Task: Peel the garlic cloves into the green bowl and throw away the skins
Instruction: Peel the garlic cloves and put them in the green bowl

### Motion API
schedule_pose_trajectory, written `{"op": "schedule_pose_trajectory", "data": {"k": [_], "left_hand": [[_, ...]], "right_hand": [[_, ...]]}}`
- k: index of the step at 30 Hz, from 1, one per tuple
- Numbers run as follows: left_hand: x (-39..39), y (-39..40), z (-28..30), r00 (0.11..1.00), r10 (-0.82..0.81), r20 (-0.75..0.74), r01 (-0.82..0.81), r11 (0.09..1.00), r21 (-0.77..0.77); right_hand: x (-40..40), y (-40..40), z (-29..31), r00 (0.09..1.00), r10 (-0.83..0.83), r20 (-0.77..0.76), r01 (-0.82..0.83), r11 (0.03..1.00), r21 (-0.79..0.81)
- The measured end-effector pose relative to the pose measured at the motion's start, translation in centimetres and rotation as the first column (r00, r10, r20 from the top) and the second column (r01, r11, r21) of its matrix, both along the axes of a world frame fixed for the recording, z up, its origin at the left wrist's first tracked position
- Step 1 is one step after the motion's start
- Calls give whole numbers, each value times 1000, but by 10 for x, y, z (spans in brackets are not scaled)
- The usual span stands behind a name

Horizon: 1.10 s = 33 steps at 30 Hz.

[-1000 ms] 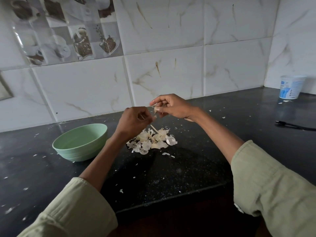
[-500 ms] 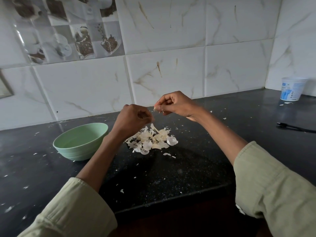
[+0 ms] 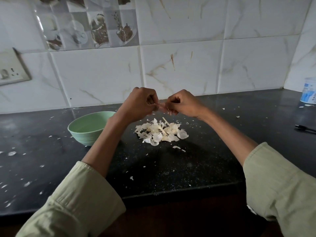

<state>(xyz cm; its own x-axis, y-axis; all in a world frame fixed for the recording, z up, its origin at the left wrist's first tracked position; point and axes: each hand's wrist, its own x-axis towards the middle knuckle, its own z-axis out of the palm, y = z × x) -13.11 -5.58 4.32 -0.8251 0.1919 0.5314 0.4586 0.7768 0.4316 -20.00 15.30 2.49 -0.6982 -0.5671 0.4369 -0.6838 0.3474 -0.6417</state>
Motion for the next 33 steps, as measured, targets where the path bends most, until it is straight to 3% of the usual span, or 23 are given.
{"op": "schedule_pose_trajectory", "data": {"k": [7,13,22,27,31,33], "left_hand": [[12,-57,17,920,379,98,-369,924,-102],[10,-82,13,783,549,293,-491,834,-252],[10,-81,9,802,555,222,-505,828,-245],[13,-73,9,820,554,148,-517,826,-225],[8,-51,5,952,296,80,-294,955,-34],[5,-35,-2,982,185,33,-182,981,-61]], "right_hand": [[-1,-6,-7,988,-64,-138,88,980,177],[6,-36,-21,983,5,-182,36,974,223],[7,-49,-35,962,114,-250,-6,918,397],[6,-50,-39,956,119,-269,-5,922,388],[9,-53,-38,939,122,-322,23,911,412],[8,-52,-38,937,129,-325,17,911,411]]}}
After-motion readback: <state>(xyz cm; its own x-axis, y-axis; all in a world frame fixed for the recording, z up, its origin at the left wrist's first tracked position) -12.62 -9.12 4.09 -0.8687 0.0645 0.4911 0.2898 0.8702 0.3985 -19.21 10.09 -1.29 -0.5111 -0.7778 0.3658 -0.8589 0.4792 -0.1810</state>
